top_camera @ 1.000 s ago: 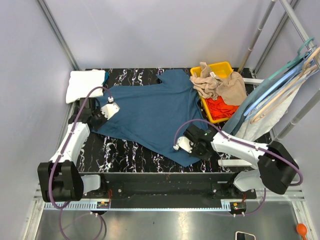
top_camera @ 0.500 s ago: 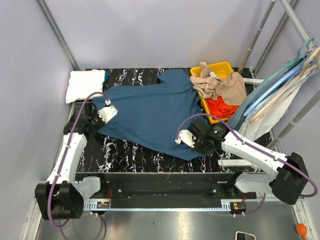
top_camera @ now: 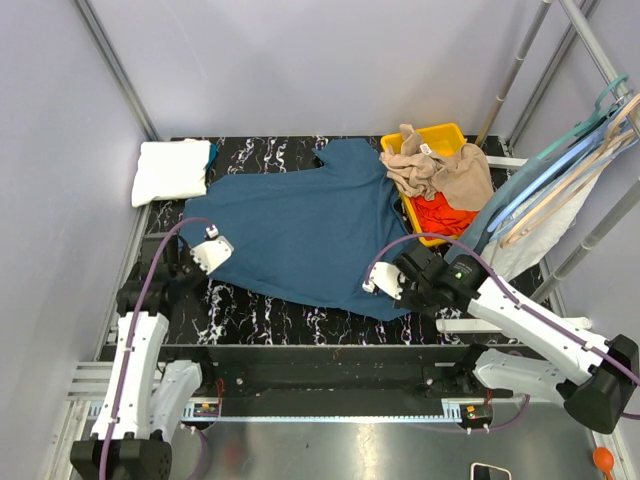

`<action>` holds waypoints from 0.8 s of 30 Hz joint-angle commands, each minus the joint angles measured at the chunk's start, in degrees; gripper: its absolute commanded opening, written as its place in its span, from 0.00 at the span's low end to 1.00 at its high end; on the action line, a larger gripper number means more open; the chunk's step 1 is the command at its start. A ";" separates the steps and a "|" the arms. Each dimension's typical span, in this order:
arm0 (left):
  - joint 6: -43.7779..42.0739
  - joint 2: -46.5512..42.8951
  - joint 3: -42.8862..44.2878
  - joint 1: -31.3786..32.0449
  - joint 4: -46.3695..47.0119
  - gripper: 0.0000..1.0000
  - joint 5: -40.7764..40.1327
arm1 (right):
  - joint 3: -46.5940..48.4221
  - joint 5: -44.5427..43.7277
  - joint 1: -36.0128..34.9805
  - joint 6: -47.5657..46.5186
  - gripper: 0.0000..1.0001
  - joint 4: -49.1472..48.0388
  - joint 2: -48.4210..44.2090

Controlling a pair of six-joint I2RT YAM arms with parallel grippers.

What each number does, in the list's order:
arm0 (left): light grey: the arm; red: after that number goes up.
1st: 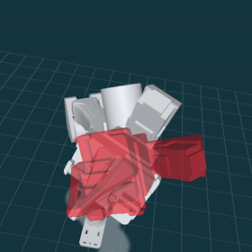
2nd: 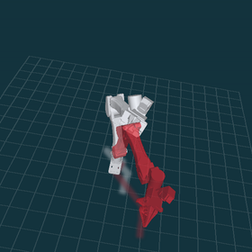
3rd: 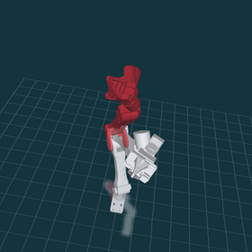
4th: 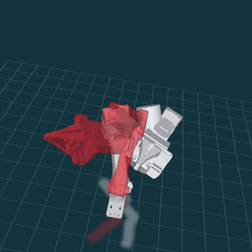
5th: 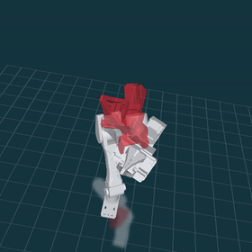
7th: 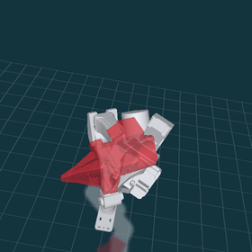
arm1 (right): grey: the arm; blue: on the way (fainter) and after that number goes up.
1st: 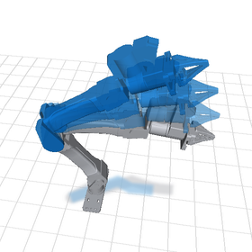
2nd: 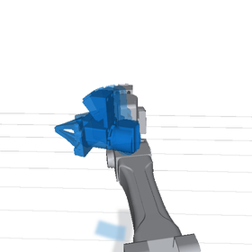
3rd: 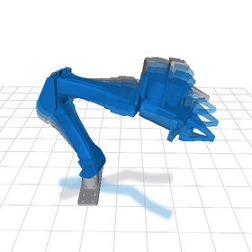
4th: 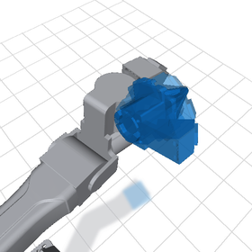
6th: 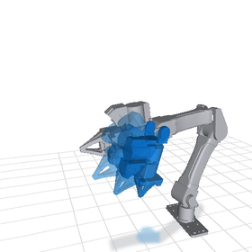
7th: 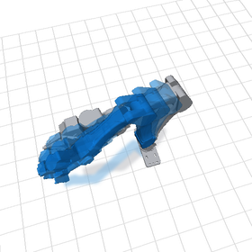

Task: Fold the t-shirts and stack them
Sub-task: Flatten the tshirt out, then fold the tshirt

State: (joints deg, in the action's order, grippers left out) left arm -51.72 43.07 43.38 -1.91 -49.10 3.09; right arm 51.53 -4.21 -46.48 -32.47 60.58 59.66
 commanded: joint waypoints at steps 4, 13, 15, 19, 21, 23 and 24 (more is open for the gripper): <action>-0.92 -5.45 -2.24 0.24 -4.77 0.00 -1.95 | 4.54 -2.99 -0.28 -3.12 0.00 0.78 1.07; -1.28 -2.21 -3.65 0.15 -0.30 0.00 -2.57 | 9.20 -9.85 -0.10 -4.97 0.00 -3.09 5.90; -1.10 -0.45 -3.65 0.15 2.15 0.00 -2.48 | 10.25 -10.56 0.16 -5.32 0.00 -3.53 7.48; -1.27 2.63 -4.00 0.15 6.82 0.00 -2.48 | 12.36 -11.79 1.82 -6.20 0.00 -4.41 10.38; -1.19 5.34 -3.83 0.15 9.27 0.00 -2.74 | 13.77 -12.14 2.70 -6.73 0.00 -4.76 12.22; -1.27 8.15 -3.65 0.15 11.04 0.00 -2.92 | 15.26 -12.23 4.29 -7.43 0.00 -5.12 14.24; -1.27 9.13 -3.47 -0.02 12.87 0.00 -2.92 | 15.79 -12.32 4.81 -7.69 0.00 -5.20 14.78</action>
State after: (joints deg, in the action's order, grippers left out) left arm -52.97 48.49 39.22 -1.87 -44.42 0.97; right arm 62.94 -14.13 -43.90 -37.85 57.49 72.05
